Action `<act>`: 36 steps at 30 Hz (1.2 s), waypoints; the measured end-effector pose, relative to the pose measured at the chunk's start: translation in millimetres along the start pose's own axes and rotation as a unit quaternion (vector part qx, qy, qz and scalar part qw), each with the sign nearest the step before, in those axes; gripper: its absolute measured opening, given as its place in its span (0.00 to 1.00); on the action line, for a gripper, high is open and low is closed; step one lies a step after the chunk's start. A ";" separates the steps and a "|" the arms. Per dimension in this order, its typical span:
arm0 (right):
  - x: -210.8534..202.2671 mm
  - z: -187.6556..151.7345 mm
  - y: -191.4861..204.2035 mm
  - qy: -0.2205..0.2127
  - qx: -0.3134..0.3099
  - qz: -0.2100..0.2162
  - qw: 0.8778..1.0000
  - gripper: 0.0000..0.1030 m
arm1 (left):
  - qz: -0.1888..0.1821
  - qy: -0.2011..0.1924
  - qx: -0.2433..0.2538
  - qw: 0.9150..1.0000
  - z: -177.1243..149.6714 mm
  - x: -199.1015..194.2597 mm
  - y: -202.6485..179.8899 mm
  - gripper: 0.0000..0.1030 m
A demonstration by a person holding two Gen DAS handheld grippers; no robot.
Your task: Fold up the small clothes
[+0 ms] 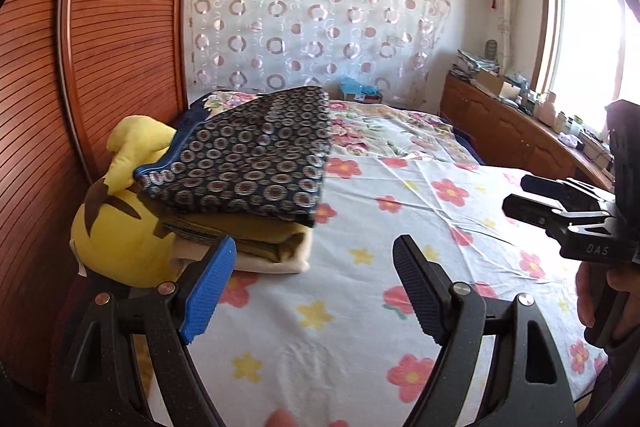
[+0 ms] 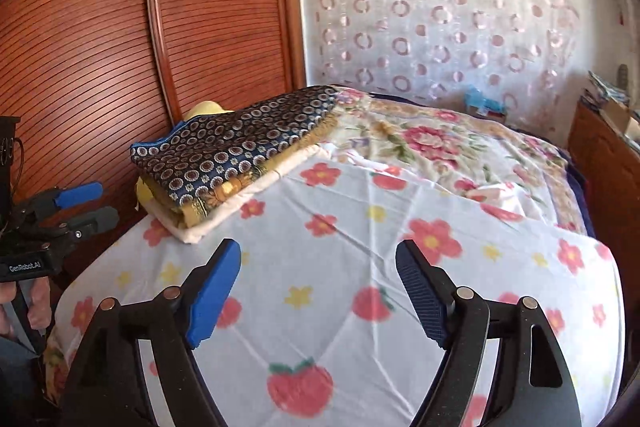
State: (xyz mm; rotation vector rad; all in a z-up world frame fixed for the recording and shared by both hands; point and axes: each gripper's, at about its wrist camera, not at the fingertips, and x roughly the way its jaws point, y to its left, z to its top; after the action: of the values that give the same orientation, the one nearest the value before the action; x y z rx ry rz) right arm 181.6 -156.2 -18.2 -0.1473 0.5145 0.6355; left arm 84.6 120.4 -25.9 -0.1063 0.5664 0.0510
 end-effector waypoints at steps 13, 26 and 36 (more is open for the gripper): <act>-149.1 -28.1 8.5 -0.088 0.050 -0.102 0.990 0.79 | -0.047 -0.041 0.027 0.998 28.6 -37.7 -61.0 0.79; -194.8 -66.4 42.7 -0.135 0.075 -0.137 0.978 0.79 | -0.041 -0.078 0.050 0.995 43.8 -72.4 -87.5 0.79; -189.0 -72.6 53.7 -0.141 0.086 -0.149 0.975 0.79 | -0.041 -0.086 0.056 0.994 41.5 -75.9 -94.8 0.79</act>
State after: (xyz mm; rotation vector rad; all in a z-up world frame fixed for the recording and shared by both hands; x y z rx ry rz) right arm -10.0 -234.0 15.0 0.0297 0.2633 0.3078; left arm 50.1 29.6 57.9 -0.0153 0.3919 -0.0515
